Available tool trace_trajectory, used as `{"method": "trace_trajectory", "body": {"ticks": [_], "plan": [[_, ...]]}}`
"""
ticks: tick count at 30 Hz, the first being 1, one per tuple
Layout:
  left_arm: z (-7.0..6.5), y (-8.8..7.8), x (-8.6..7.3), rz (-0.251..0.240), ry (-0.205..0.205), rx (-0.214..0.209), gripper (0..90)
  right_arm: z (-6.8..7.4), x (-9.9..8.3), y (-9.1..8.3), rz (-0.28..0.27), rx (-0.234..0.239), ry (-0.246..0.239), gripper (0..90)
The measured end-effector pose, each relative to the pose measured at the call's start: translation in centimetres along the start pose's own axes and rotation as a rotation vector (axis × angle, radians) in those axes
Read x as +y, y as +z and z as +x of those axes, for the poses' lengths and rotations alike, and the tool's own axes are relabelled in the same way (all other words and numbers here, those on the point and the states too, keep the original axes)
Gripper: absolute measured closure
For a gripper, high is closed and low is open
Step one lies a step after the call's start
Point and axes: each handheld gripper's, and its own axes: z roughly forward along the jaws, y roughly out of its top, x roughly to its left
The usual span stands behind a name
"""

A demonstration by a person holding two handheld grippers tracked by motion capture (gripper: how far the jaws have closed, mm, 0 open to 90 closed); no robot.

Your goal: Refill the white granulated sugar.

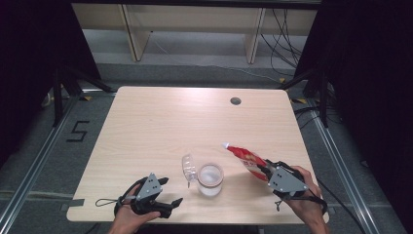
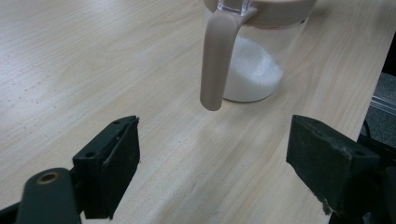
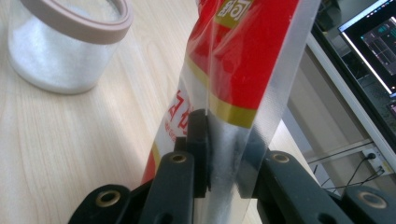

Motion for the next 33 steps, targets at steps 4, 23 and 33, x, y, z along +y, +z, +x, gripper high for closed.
{"method": "trace_trajectory", "body": {"ticks": [4, 23, 33], "plan": [[0.0, 0.0, 0.0, 0.006, -0.008, 0.001, 17.0, -0.2, -0.4, -0.1, -0.014, -0.002, 0.041, 80.0], [0.1, -0.1, 0.0, 0.008, 0.017, 0.009, 17.0, -1.4, -4.4, -2.0, -0.041, -0.05, 0.315, 79.6], [0.0, 0.0, -0.1, 0.005, -0.013, 0.009, 17.0, -1.3, -5.8, -2.8, -0.022, -0.076, 0.386, 78.8]]}}
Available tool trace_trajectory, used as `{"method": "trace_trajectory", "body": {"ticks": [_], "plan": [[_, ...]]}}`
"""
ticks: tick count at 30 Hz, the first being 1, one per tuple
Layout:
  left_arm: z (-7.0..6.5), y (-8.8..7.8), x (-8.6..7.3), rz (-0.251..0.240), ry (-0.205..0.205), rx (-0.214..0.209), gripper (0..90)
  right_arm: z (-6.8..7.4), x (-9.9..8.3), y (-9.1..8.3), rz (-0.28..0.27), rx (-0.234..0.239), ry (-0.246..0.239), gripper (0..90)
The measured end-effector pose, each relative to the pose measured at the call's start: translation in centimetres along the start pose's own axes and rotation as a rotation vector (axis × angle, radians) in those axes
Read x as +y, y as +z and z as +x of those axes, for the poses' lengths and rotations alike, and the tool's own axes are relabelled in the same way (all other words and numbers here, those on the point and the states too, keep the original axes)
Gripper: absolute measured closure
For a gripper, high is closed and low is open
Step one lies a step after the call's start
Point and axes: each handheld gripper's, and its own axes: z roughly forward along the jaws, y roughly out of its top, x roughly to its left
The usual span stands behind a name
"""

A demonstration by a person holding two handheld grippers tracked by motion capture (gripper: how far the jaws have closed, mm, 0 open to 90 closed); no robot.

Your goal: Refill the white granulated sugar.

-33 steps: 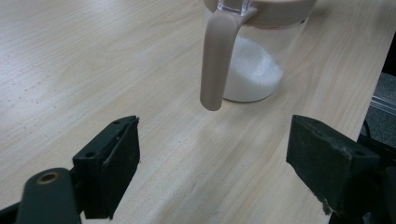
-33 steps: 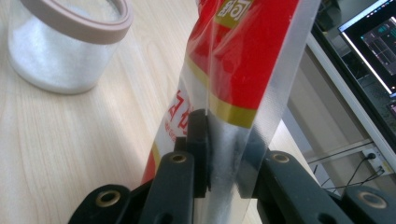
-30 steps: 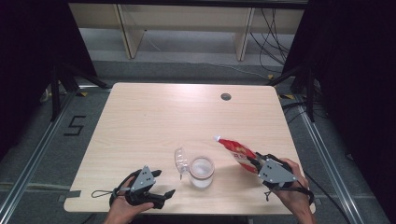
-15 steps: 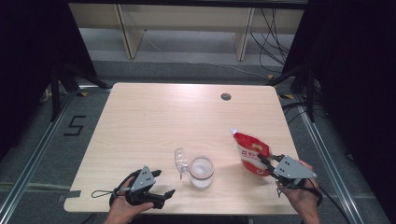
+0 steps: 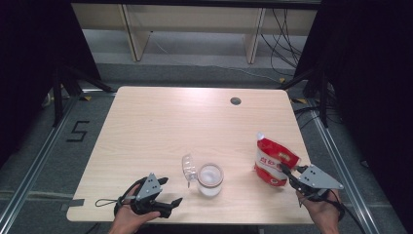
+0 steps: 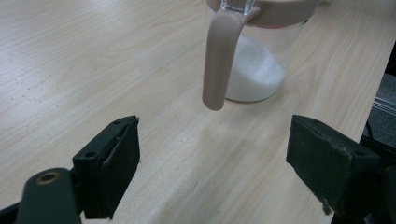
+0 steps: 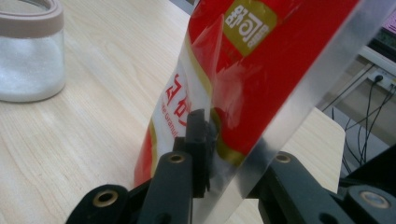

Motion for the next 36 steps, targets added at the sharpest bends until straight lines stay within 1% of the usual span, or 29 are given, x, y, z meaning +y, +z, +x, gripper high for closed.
{"method": "trace_trajectory", "body": {"ticks": [1, 2, 3, 6, 7, 10, 11, 12, 13, 14, 15, 16, 17, 18, 19, 20, 22, 23, 24, 25, 26, 27, 28, 29, 30, 31, 33, 34, 36], "plan": [[0.1, 0.0, 0.0, 0.007, 0.006, 0.006, 17.0, 0.0, -0.1, -0.1, 0.005, -0.002, -0.001, 78.7], [0.0, 0.1, 0.0, -0.003, -0.006, 0.0, 17.0, 0.0, -0.2, -0.2, 0.003, -0.002, 0.002, 78.5], [0.0, 0.1, 0.0, 0.002, -0.004, -0.005, 17.0, -0.1, -0.3, -0.3, 0.004, -0.006, 0.006, 78.0], [0.0, 0.0, 0.1, -0.002, 0.005, 0.006, 17.0, -0.1, -0.4, -0.4, 0.0, -0.011, 0.032, 75.8], [0.0, 0.0, 0.1, -0.006, -0.004, 0.001, 17.0, -0.2, -0.4, -0.5, 0.0, -0.011, 0.036, 74.5], [0.1, 0.0, 0.1, -0.004, -0.005, -0.001, 17.0, -0.1, -0.5, -0.6, -0.008, -0.027, 0.06, 67.7], [0.1, 0.0, 0.1, -0.004, -0.007, -0.002, 17.0, -0.3, -0.5, -0.6, -0.022, -0.038, 0.065, 64.1], [0.1, 0.0, 0.2, -0.004, -0.006, -0.005, 17.0, -0.1, -0.5, -0.7, -0.013, -0.039, 0.103, 61.4], [0.1, 0.0, 0.2, -0.011, -0.003, -0.007, 17.0, -0.1, -0.6, -0.7, -0.019, -0.052, 0.11, 58.7], [0.0, -0.1, 0.3, -0.006, -0.003, -0.004, 16.9, -0.2, -0.6, -0.7, -0.026, -0.052, 0.111, 56.5], [0.0, -0.1, 0.3, -0.01, -0.006, -0.006, 17.0, -0.2, -0.6, -0.7, -0.03, -0.051, 0.139, 53.2], [0.1, -0.1, 0.4, -0.012, -0.006, -0.016, 16.9, -0.3, -0.7, -0.7, -0.021, -0.047, 0.15, 50.4], [0.1, -0.1, 0.5, -0.013, -0.014, -0.014, 16.9, -0.2, -0.7, -0.7, -0.009, -0.037, 0.2, 47.1], [0.2, -0.1, 0.5, -0.013, -0.003, -0.014, 16.9, -0.1, -0.7, -0.7, -0.016, -0.042, 0.216, 46.0], [0.1, -0.2, 0.6, -0.013, -0.01, -0.012, 16.9, -0.1, -0.8, -0.7, -0.021, -0.045, 0.21, 45.0], [0.2, -0.3, 0.7, -0.008, -0.004, -0.01, 16.9, 0.0, -0.8, -0.6, -0.022, -0.041, 0.212, 43.4], [0.2, -0.3, 0.7, -0.018, -0.008, -0.011, 16.9, 0.3, -0.9, -0.7, 0.005, -0.028, 0.249, 41.4], [0.2, -0.3, 0.7, -0.019, -0.013, -0.012, 16.8, 0.4, -0.9, -0.7, -0.003, -0.054, 0.255, 39.5], [0.2, -0.3, 0.7, -0.02, -0.016, -0.012, 16.8, 0.4, -1.0, -0.7, -0.003, -0.031, 0.274, 38.6], [0.3, -0.4, 0.8, -0.02, -0.011, -0.014, 16.8, 0.3, -1.1, -0.8, -0.011, -0.042, 0.256, 37.1], [0.3, -0.5, 0.8, -0.013, 0.0, 0.002, 16.8, 0.5, -1.1, -0.9, -0.007, -0.05, 0.292, 34.8], [0.2, -0.5, 0.9, -0.019, -0.013, -0.008, 16.7, 0.5, -1.2, -1.0, 0.001, -0.041, 0.292, 34.0], [0.2, -0.5, 0.9, -0.022, -0.013, -0.013, 16.7, 0.6, -1.2, -1.0, 0.01, -0.029, 0.303, 33.3], [0.2, -0.6, 0.9, -0.024, -0.013, -0.008, 16.7, 0.6, -1.3, -1.1, 0.003, -0.052, 0.303, 31.6], [0.2, -0.5, 0.9, -0.039, -0.022, -0.01, 16.7, 0.5, -1.4, -1.1, -0.006, -0.048, 0.283, 30.5], [0.3, -0.6, 1.0, -0.02, -0.009, -0.006, 16.7, 0.7, -1.3, -1.3, 0.009, -0.032, 0.324, 29.2], [0.3, -0.7, 1.0, -0.026, -0.013, -0.005, 16.7, 0.9, -1.4, -1.5, 0.014, -0.036, 0.324, 25.9], [0.4, -0.7, 1.0, -0.022, -0.013, -0.003, 16.7, 1.3, -1.3, -1.7, 0.033, -0.043, 0.367, 24.0], [0.4, -0.7, 1.0, -0.037, -0.017, -0.006, 16.7, 1.4, -1.2, -1.7, 0.032, -0.046, 0.354, 22.9]]}}
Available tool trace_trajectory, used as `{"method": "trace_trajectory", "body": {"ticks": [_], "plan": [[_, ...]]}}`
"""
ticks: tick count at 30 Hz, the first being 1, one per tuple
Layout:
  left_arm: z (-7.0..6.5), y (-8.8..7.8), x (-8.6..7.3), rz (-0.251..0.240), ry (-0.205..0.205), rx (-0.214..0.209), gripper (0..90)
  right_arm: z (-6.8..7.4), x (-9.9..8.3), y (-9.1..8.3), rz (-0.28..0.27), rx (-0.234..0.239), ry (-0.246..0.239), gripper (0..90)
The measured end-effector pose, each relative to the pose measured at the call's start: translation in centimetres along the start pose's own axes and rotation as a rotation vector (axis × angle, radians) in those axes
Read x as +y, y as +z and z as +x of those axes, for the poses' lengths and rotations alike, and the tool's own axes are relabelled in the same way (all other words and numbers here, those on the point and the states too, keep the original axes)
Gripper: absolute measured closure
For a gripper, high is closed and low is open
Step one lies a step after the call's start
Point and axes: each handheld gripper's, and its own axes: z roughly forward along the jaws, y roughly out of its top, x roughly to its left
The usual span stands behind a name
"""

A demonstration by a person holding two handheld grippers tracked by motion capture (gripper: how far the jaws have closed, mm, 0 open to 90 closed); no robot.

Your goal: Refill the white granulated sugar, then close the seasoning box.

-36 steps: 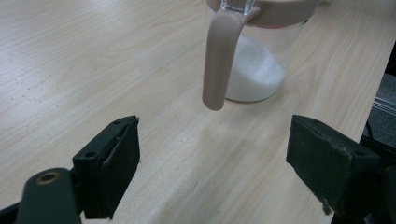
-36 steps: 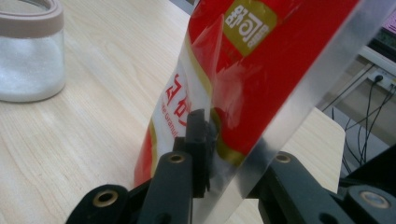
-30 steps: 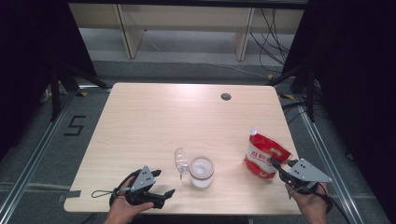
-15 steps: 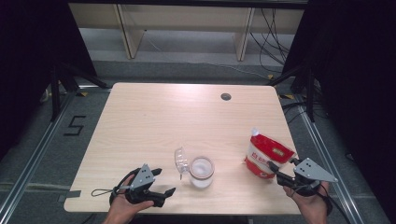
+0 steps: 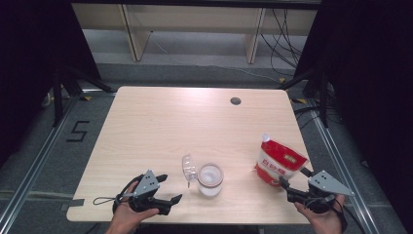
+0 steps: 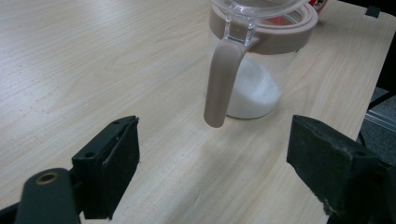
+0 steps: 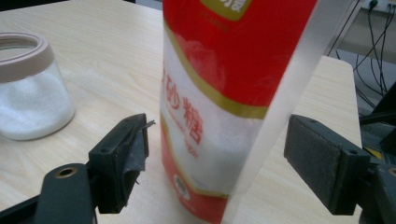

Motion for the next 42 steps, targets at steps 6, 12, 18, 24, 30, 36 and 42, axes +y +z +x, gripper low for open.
{"method": "trace_trajectory", "body": {"ticks": [6, 12, 18, 24, 30, 36, 42], "plan": [[0.1, -0.2, 0.1, 0.008, 0.01, 0.007, 16.7, 0.3, -0.3, -0.5, -0.005, -0.025, 0.018, 20.0], [0.0, -0.2, 0.1, 0.006, -0.001, 0.007, 16.7, 0.7, -0.9, -1.0, 0.027, -0.033, 0.033, 19.9], [0.1, -0.3, 0.1, -0.001, -0.007, 0.006, 16.8, 1.2, -1.1, -1.4, 0.042, -0.038, 0.034, 20.1], [0.0, -0.4, 0.2, 0.001, 0.006, 0.011, 16.7, 1.6, -1.4, -1.9, 0.051, -0.042, 0.027, 20.7], [-0.1, -0.5, 0.3, -0.003, -0.007, 0.011, 16.8, 1.7, -1.7, -1.9, 0.058, -0.039, 0.034, 20.8], [-0.1, -0.6, 0.6, 0.0, 0.006, 0.008, 16.9, 1.7, -1.9, -1.7, 0.069, -0.037, 0.028, 21.0], [-0.1, -0.7, 0.8, -0.014, -0.015, 0.014, 23.5, 1.7, -1.9, -1.8, 0.083, -0.047, 0.043, 21.2]]}}
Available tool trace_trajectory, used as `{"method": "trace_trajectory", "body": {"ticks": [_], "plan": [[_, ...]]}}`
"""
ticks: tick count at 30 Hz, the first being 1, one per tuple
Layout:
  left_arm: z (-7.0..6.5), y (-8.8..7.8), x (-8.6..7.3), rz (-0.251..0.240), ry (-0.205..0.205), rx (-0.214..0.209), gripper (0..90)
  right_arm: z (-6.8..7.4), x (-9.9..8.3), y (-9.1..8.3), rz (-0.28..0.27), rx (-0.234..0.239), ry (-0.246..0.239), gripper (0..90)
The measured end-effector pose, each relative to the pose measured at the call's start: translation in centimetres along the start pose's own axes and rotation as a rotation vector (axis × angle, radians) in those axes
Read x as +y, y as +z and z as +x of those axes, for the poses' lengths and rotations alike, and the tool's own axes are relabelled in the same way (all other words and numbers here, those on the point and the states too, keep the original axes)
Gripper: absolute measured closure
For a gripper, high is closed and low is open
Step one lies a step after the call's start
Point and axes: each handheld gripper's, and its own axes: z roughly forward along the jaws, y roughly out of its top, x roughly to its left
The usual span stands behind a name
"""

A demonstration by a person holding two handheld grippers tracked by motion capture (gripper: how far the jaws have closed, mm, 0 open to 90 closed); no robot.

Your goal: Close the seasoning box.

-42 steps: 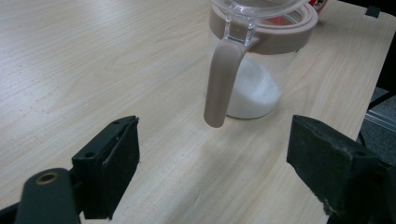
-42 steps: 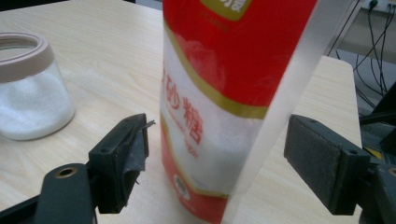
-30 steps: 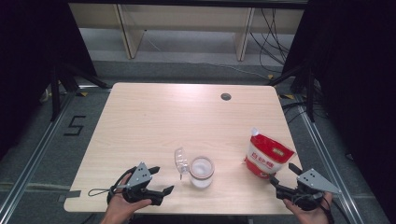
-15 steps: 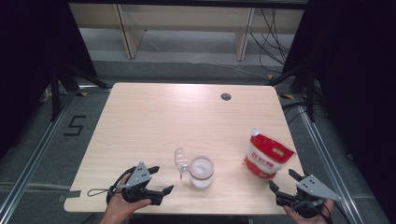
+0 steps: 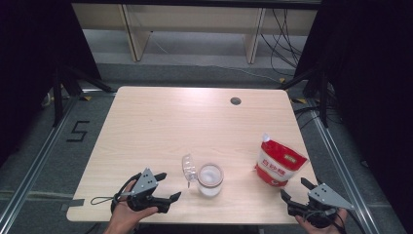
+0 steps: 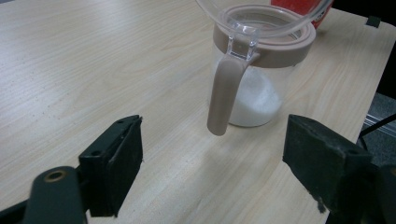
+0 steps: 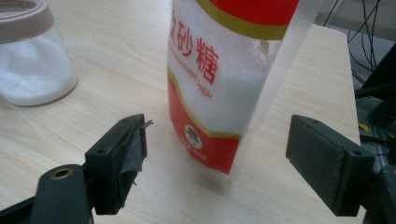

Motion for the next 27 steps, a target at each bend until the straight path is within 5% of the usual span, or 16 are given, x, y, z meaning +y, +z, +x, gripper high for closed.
{"method": "trace_trajectory", "body": {"ticks": [4, 13, 14, 15, 16, 27], "plan": [[-0.1, -0.1, 0.1, -0.005, -0.003, -0.007, 37.8, -0.2, 0.0, 0.1, -0.002, 0.005, -0.021, 21.5], [-0.6, -0.6, 1.0, -0.031, 0.091, 0.008, 78.5, 0.0, 0.0, 0.2, 0.0, 0.013, -0.032, 22.8], [-0.8, -0.6, 1.1, -0.042, 0.071, 0.0, 81.6, 0.0, 0.0, 0.2, 0.003, 0.013, -0.026, 22.8], [-0.6, -0.7, 1.5, -0.034, 0.115, 0.002, 83.8, 0.0, 0.0, 0.2, 0.003, 0.013, -0.024, 22.8], [-0.8, -0.7, 1.5, -0.036, 0.086, 0.008, 85.5, -0.1, 0.0, 0.1, 0.0, 0.009, -0.022, 22.7], [-1.2, -0.1, 2.5, -0.025, 0.091, -0.013, 89.0, 0.1, 0.0, 0.2, 0.008, 0.009, -0.016, 23.3]]}}
